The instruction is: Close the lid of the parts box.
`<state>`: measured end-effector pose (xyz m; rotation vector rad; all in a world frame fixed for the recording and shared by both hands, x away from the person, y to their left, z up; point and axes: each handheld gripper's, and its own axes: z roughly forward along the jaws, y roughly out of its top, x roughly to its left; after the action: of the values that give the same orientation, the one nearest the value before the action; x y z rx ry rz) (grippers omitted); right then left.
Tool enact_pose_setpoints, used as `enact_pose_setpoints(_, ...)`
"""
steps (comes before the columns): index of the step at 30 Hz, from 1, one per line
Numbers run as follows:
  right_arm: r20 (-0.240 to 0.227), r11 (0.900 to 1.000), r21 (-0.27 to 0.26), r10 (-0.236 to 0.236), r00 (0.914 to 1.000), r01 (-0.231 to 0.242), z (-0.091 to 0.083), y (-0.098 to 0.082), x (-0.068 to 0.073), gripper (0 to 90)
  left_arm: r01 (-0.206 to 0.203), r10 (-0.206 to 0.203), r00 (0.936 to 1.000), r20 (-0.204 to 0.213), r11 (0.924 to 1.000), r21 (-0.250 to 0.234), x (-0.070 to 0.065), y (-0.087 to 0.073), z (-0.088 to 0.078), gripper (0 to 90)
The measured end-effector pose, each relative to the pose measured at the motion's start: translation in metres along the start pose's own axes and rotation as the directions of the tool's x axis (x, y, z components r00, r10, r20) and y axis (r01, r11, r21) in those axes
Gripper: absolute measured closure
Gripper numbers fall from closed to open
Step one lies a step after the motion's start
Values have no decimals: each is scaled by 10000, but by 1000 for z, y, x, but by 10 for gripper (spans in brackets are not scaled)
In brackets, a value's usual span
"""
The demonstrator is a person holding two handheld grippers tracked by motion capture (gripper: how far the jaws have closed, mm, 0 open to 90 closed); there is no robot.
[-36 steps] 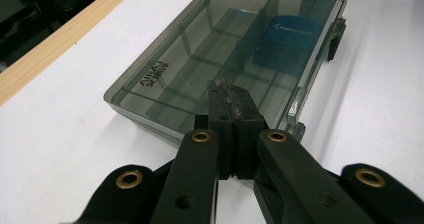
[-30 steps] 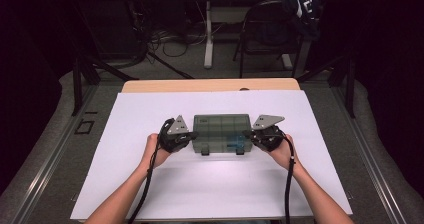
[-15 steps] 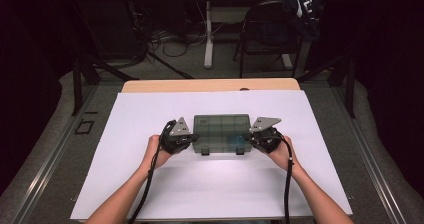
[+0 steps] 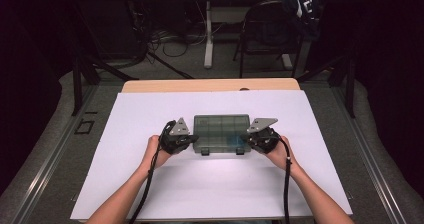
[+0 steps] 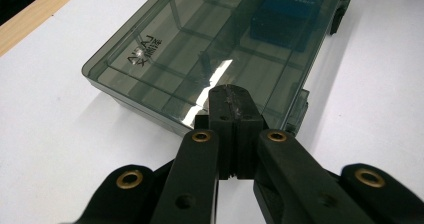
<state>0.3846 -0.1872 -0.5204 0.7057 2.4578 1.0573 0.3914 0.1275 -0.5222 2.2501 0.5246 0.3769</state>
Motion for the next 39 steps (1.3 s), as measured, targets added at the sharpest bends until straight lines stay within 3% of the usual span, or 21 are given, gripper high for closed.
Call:
enact_pose_setpoints(3, -145, 9998, 184, -19, 9999, 21, 0, 1, -1, 900, -73, 74, 10000, -60, 10000, 32, -1, 0, 0, 899)
enact_pose_setpoints(6, -82, 9998, -129, 117, 9999, -118, 1, 0, 0, 900, -41, 41, 10000, -57, 10000, 45, -1, 1, 0, 899)
enact_pose_setpoints(12, -32, 9999, 4, 101, 9999, -101, 1, 0, 0, 894, -35, 35, 9999, -126, 10000, 13, -2, 1, 1, 893)
enact_pose_setpoints(13, 67, 9997, -205, 101, 9999, -99, 2, 0, 1, 880, -42, 42, 9999, -150, 10000, 6, -2, 1, 1, 884)
enact_pose_setpoints(18, 253, 10000, 7, 54, 9997, -54, -1, 3, 2, 826, -197, 198, 9997, -121, 9997, 125, -5, 5, 3, 769)
enact_pose_setpoints(23, 273, 9993, -162, 345, 9990, -340, -10, 7, 2, 623, 160, -159, 9999, -13, 9999, 44, -6, 7, -3, 521)
enact_pose_setpoints(27, 120, 9969, -157, 779, 9969, -777, -15, 7, 4, 447, 624, -625, 9980, -85, 9980, -123, -5, 6, -9, 401)
enact_pose_setpoints(31, -74, 9967, -30, 816, 9966, -816, -16, 6, 8, 321, 630, -633, 9978, -214, 9979, -174, -9, 6, -15, 279)
enact_pose_setpoints(33, -39, 9966, 184, 802, 9968, -801, -17, 7, 10, 206, 610, -613, 9979, -197, 9980, -158, -11, 6, -18, 208)
enact_pose_setpoints(39, -48, 9970, -34, 768, 9970, -769, -23, 6, 15, 117, 639, -642, 9977, -195, 9978, -164, -16, 3, -25, 98)
